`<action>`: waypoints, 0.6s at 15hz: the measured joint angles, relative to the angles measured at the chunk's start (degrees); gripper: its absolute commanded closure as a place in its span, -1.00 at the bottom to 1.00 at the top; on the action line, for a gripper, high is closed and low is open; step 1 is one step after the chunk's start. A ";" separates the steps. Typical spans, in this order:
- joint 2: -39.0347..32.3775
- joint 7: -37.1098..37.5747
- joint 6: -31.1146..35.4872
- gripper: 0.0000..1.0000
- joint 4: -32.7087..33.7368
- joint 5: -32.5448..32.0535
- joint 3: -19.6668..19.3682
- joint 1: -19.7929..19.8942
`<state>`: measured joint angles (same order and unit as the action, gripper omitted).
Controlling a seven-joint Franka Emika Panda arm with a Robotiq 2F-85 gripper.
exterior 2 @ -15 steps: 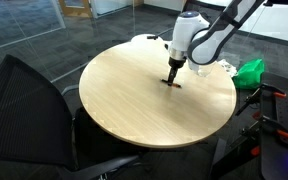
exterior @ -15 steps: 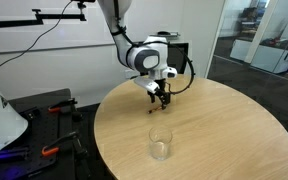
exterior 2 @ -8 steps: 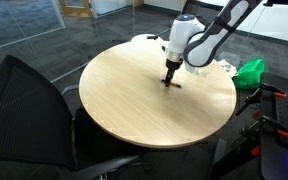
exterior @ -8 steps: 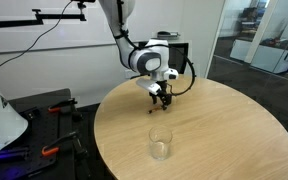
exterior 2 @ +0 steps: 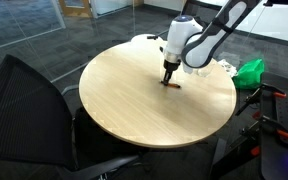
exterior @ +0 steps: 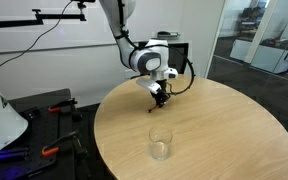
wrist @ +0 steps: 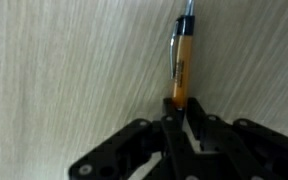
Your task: Put the pen in the glass
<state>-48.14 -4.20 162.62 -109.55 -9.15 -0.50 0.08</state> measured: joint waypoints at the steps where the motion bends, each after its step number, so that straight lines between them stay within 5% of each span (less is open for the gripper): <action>1: -0.01 0.00 0.00 0.96 0.06 0.00 0.05 0.03; 9: 2.93 -2.77 -8.15 0.93 0.11 0.15 3.51 2.08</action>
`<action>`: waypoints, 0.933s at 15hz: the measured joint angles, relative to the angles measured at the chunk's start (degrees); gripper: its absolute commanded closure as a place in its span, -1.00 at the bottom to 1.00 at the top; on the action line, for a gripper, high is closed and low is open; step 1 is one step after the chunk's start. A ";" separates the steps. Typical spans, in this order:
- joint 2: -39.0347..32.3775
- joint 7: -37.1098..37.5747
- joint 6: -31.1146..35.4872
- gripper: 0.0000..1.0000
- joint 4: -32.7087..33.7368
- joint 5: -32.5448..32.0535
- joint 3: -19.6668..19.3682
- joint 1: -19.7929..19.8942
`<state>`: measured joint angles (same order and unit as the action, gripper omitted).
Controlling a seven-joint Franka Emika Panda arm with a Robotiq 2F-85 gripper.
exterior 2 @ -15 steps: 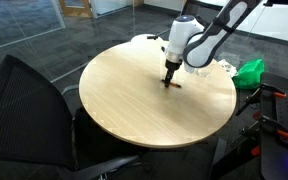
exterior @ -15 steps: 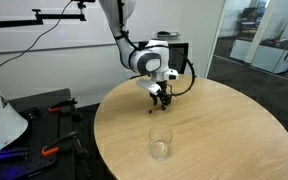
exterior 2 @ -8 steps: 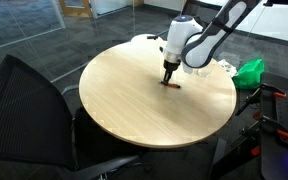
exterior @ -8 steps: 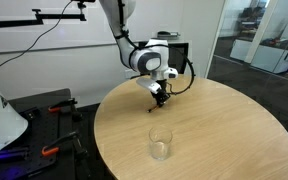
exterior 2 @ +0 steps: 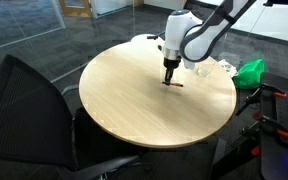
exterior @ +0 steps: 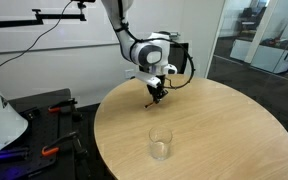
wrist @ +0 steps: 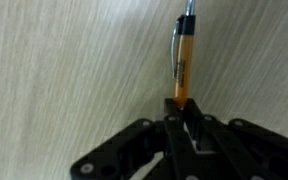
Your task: Put the pen in the glass
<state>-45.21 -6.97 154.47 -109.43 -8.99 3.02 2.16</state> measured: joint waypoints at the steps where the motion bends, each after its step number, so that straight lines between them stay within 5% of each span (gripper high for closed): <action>1: 1.30 -0.71 -2.09 0.93 -0.05 0.00 0.33 0.10; 9: 14.02 0.23 -13.16 0.93 -1.36 0.99 0.09 -0.10; 10: 15.29 2.21 -13.17 0.93 -1.59 0.96 -0.70 -0.53; 11: 16.46 4.82 -13.07 0.72 -1.82 0.65 -1.95 -1.30; 14: 19.04 10.65 -12.84 0.72 -2.71 -0.86 -5.28 -3.52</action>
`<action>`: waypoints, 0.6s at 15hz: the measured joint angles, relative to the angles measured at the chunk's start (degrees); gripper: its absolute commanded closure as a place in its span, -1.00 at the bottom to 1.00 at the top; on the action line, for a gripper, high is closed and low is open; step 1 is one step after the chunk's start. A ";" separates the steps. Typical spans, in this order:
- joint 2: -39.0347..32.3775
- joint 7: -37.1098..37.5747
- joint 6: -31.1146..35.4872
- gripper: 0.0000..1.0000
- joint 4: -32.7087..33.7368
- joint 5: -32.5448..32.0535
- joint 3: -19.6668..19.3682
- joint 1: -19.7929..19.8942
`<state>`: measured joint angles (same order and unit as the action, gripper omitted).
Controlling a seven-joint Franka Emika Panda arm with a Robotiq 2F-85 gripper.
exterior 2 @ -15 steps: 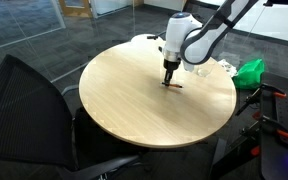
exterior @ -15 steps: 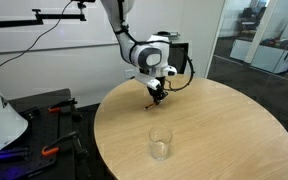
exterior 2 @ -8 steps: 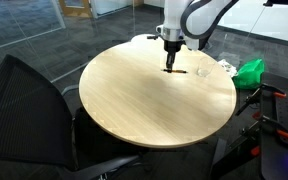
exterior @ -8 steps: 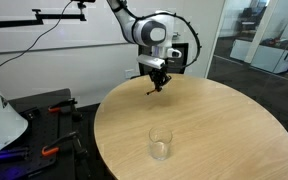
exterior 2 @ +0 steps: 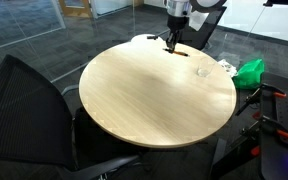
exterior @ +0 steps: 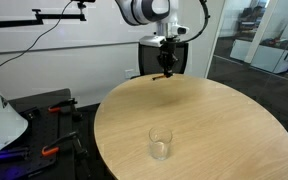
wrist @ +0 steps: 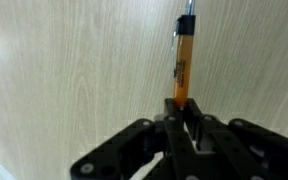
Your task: Put the pen in the glass
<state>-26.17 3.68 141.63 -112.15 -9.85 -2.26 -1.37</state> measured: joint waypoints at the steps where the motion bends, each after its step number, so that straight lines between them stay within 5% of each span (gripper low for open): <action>1: 0.25 0.25 0.01 0.72 -0.19 -0.03 -0.22 -0.17; 2: 0.28 0.31 0.05 0.72 -0.29 -0.03 -0.31 -0.28; 3: 0.27 0.36 0.07 0.93 -0.38 -0.03 -0.37 -0.36; 6: 0.07 1.26 0.08 0.93 -0.37 -0.05 -0.61 -0.55; 9: -0.91 11.88 3.12 0.93 -0.16 -3.55 -4.13 -3.24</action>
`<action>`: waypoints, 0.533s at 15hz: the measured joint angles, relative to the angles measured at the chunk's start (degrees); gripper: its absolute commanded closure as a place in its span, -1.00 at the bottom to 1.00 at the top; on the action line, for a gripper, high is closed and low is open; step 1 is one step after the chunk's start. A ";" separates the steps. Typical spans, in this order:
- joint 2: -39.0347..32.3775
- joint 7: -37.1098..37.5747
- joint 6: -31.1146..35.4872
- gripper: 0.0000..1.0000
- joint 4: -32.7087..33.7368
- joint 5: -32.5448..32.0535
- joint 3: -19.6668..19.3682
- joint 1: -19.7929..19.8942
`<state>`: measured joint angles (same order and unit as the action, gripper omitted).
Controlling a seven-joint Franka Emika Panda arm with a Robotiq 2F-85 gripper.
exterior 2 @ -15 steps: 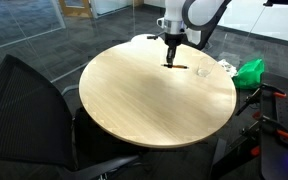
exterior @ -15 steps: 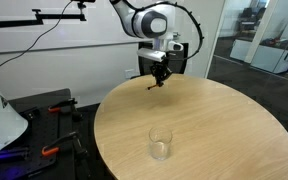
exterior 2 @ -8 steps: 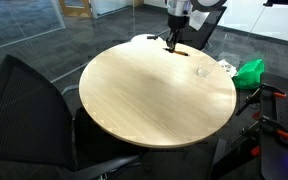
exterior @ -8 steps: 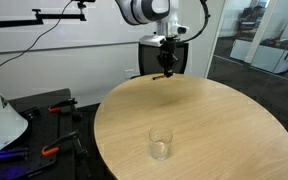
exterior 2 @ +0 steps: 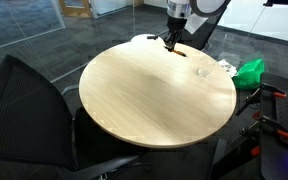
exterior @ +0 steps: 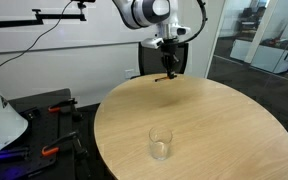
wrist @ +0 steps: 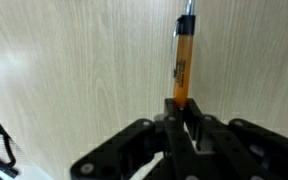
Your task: Put the pen in the glass
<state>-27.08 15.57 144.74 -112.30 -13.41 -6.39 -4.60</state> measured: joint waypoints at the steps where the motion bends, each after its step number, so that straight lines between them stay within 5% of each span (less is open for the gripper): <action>1: -0.47 4.11 1.18 0.93 0.07 -1.61 -1.55 -1.32; 8: -3.70 35.18 2.84 0.93 1.13 -15.04 -13.65 -12.79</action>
<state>-30.77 50.75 147.58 -111.17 -28.44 -20.04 -17.39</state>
